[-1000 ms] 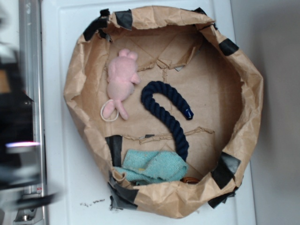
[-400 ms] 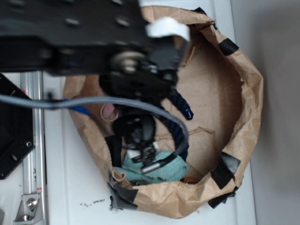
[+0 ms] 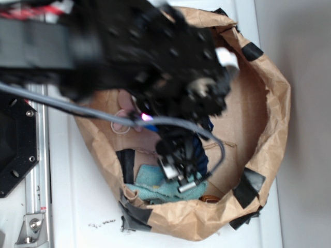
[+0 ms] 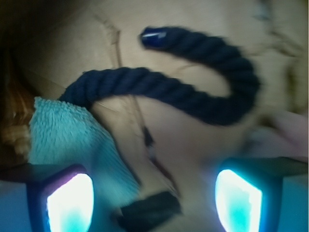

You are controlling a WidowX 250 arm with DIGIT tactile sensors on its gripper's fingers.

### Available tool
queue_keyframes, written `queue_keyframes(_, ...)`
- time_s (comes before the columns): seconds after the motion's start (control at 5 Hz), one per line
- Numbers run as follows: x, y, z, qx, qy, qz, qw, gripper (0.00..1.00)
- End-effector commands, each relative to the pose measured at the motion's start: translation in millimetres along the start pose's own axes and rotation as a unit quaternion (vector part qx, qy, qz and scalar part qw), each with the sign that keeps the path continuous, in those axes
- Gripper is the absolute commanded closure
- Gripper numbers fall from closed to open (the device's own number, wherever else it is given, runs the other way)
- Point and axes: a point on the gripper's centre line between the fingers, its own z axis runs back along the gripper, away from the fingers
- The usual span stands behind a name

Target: Grab the blue cloth.

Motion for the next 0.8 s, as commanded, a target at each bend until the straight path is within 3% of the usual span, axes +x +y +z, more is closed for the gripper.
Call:
queue_keyframes(0.0,-16,-33,-5,-0.097,0.008,-0.068,0.993,0.0)
queue_keyframes(0.6,-42,-60,-43,-0.125,0.037,-0.11,0.985,0.0)
